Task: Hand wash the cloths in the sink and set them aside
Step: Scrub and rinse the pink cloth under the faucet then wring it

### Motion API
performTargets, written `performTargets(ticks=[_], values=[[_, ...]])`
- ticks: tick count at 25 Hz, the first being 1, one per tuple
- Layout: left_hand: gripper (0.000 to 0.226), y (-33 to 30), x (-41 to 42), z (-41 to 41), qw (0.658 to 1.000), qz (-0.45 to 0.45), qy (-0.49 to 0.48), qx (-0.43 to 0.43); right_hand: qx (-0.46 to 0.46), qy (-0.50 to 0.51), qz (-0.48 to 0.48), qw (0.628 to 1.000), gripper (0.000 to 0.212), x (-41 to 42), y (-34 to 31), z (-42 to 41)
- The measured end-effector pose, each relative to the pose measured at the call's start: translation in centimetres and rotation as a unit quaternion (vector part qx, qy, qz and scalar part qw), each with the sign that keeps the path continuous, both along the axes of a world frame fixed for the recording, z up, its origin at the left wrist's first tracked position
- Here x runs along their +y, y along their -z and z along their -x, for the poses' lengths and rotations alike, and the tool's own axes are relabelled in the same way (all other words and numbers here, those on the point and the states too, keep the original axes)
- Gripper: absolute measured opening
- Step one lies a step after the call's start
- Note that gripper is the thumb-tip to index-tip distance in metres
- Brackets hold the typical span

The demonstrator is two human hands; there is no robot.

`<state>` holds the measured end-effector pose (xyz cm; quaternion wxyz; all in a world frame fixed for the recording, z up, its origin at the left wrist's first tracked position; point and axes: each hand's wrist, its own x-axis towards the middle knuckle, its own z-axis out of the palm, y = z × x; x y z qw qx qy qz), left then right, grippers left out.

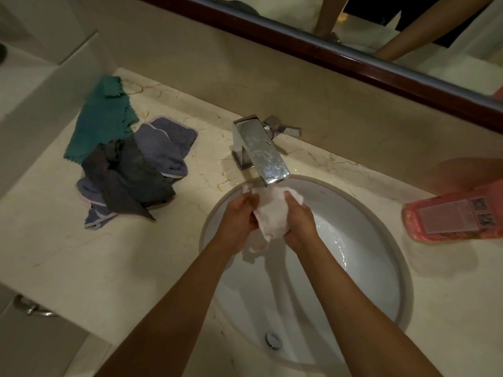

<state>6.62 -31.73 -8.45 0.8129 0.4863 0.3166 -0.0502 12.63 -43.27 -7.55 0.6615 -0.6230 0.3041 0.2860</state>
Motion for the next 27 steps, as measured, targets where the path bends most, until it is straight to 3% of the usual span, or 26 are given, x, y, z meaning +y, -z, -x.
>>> performTargets(ticks=[4, 7, 10, 15, 18, 22, 27], values=[[0.033, -0.5, -0.4, -0.4, 0.989, 0.139, -0.041, 0.037, -0.044, 0.037, -0.015, 0.998, 0.017, 0.3, 0.2, 0.1], [0.039, -1.4, -0.6, -1.3, 0.979, 0.191, -0.017, 0.068, -0.048, 0.036, -0.023, 0.998, 0.033, 0.2, 0.3, 0.2], [0.032, -1.1, -1.5, -2.1, 0.985, 0.146, -0.053, 0.082, -0.013, 0.059, -0.096, 0.994, 0.046, 0.3, 0.1, 0.4], [0.030, -0.1, -1.9, -1.6, 0.990, 0.092, -0.083, 0.063, -0.044, 0.083, -0.034, 0.995, 0.019, -0.4, 0.9, 1.0], [0.024, 0.1, -2.6, -1.3, 0.994, 0.047, -0.073, 0.068, -0.069, 0.078, -0.035, 0.994, 0.018, -0.8, 1.5, 1.8], [0.031, 0.0, -3.1, -1.7, 0.986, 0.105, -0.110, 0.073, -0.056, 0.070, -0.061, 0.994, 0.014, -0.5, 1.4, 1.4], [0.027, 0.4, -3.0, -1.8, 0.986, 0.017, -0.129, 0.107, 0.013, 0.077, -0.101, 0.992, 0.037, 0.6, 1.3, 1.2]])
